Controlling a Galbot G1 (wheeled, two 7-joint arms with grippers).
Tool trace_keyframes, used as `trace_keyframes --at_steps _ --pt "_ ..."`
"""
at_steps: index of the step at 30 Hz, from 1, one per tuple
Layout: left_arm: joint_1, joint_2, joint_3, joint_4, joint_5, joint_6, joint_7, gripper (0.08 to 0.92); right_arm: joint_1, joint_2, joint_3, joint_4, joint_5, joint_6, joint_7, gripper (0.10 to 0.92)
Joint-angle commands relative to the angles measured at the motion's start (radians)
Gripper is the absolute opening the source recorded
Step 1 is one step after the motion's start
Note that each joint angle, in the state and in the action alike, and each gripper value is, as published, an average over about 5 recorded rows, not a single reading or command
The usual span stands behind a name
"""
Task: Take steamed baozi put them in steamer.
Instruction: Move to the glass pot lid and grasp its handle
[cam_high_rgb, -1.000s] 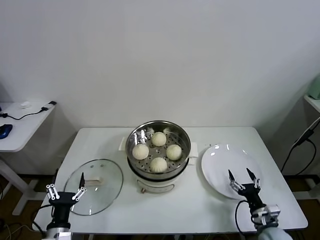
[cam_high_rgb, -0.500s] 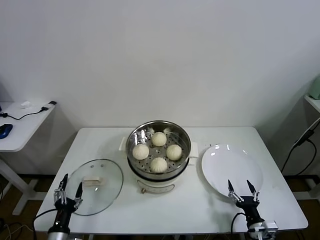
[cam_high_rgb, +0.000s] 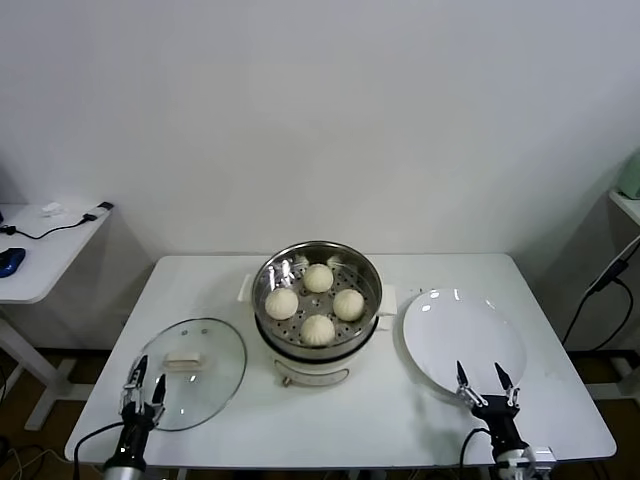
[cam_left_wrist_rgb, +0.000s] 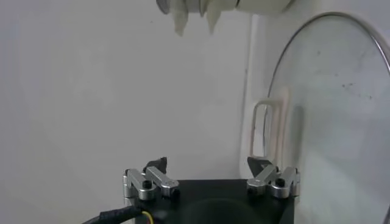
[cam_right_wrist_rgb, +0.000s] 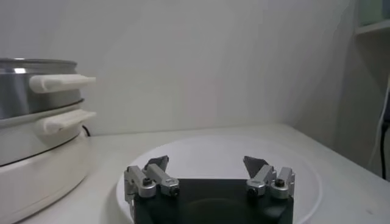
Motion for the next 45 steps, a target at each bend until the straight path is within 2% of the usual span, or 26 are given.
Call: trace_keyframes --at_steps 1,22,30,33,45 --pt "-0.024 -0.005 0.014 0.021 0.059 0.025 0.008 0.823 -0.009 0.008 0.007 0.009 -0.003 0.000 0.001 0.823" --pt "-0.169 -0.022 0.047 0.128 0.067 0.068 0.041 0.823 -0.030 -0.003 0.037 0.008 0.017 0.012 0.000 0.823" --pt "-0.183 -0.041 0.053 0.152 0.084 0.104 0.038 0.818 -0.033 -0.001 0.042 0.009 0.014 0.016 -0.002 0.823" --pt "-0.185 -0.048 0.054 0.161 0.088 0.112 0.038 0.771 -0.033 0.003 0.040 0.007 0.012 0.018 -0.003 0.823" --pt "-0.205 -0.063 0.053 0.194 0.108 0.137 0.036 0.412 -0.045 0.010 0.039 0.009 0.009 0.028 -0.008 0.823"
